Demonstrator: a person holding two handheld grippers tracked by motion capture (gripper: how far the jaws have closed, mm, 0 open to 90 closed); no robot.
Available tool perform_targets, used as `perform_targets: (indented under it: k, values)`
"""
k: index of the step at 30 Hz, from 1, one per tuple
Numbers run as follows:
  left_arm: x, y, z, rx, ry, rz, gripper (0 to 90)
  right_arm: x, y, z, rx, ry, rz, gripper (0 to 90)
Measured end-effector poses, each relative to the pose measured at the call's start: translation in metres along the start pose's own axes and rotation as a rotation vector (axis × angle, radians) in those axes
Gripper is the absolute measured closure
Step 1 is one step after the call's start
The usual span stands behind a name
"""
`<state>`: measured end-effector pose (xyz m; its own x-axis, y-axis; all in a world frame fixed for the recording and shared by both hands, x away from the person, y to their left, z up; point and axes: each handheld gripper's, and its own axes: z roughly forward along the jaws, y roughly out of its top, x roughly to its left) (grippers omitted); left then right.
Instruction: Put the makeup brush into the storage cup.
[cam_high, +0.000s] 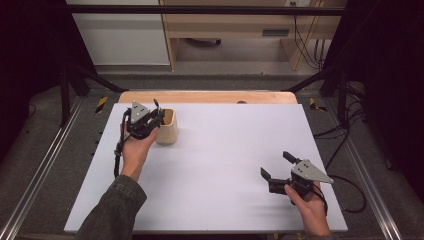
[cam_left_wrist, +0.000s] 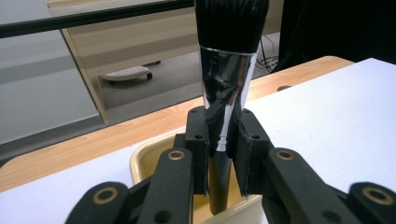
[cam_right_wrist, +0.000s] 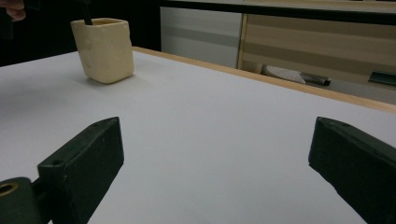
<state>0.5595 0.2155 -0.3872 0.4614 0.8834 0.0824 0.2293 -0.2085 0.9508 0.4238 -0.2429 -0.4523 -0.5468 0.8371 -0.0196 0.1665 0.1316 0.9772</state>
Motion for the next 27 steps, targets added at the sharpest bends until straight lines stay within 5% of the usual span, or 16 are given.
perform_targets:
  k: [5,10,27]
  values:
    - [0.000,0.003,-0.007,-0.052,0.004,-0.007,56.2,0.000,0.000,0.000,-0.001,-0.002,0.001,3.6]
    - [0.000,0.007,-0.015,-0.084,0.005,0.022,53.8,0.001,0.000,0.000,-0.001,0.002,-0.004,3.6]
    - [-0.002,0.009,-0.022,-0.080,-0.026,0.036,41.9,0.000,0.001,0.000,-0.005,0.000,0.001,3.3]
